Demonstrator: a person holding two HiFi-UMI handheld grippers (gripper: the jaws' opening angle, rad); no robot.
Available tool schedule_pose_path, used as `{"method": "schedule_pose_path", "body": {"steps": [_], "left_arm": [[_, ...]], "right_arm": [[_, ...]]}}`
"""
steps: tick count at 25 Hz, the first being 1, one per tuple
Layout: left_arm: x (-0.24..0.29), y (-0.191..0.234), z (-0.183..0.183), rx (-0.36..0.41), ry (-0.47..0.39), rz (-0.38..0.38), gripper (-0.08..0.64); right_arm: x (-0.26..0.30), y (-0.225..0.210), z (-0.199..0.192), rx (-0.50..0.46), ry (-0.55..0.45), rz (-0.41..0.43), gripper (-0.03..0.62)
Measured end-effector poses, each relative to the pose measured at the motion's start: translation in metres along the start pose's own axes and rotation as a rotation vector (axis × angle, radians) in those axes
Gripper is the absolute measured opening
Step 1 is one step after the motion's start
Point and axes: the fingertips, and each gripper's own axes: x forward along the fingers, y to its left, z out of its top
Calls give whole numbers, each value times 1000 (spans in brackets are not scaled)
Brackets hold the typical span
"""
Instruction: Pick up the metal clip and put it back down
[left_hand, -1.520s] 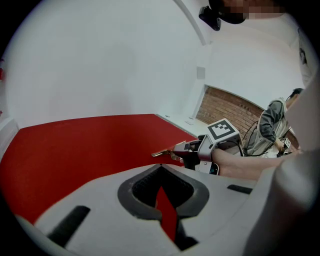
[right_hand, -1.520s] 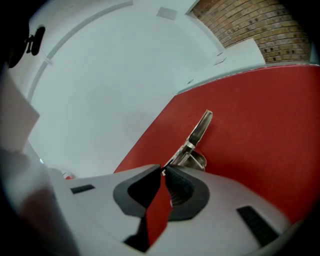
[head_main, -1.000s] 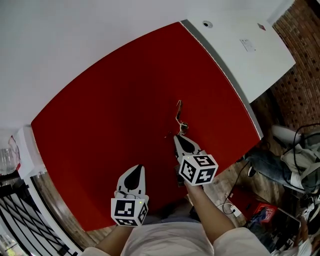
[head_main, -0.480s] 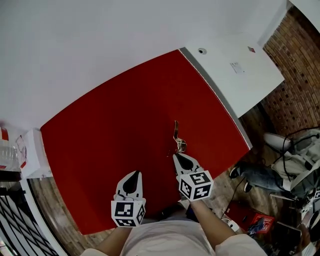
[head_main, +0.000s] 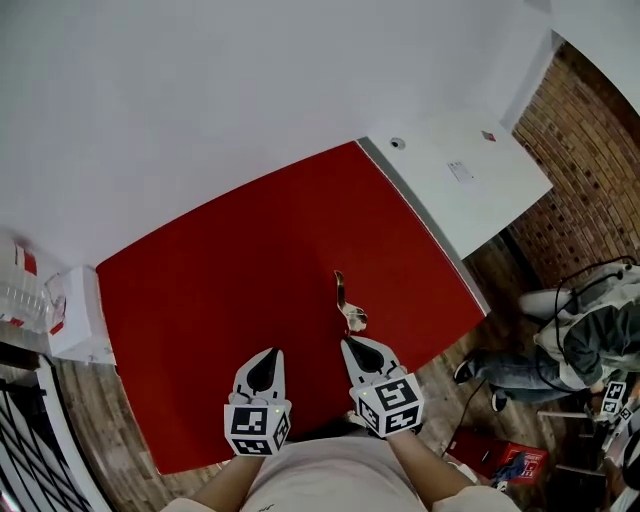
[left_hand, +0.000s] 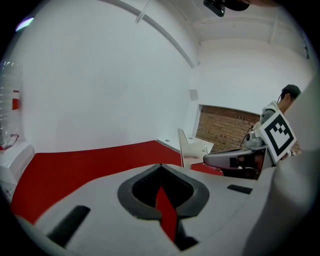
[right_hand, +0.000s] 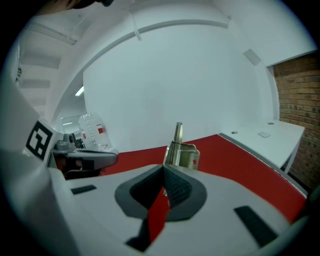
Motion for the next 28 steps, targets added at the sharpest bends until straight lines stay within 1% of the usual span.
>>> {"method": "schedule_pose_path", "body": {"steps": [6,14,21,25,28], "left_arm": [[-8,-5,8,1,-21,-5,6],[-14,-11,20,2,-58,-1,6],[-19,-9,20,-8,-62,7,6],[-19,-10,18,14,-47,15,5],[-21,-10,23,-17,-79,2,5]], "right_arm": [[-15,17,5,-7,-24,10,6],[-24,22,19,-17,-56,16,6],[-25,26,25,-22,-71,22,6],[-25,28,27,-28,-74,25,6],[-26,29,26,-29,-74,24,6]]}}
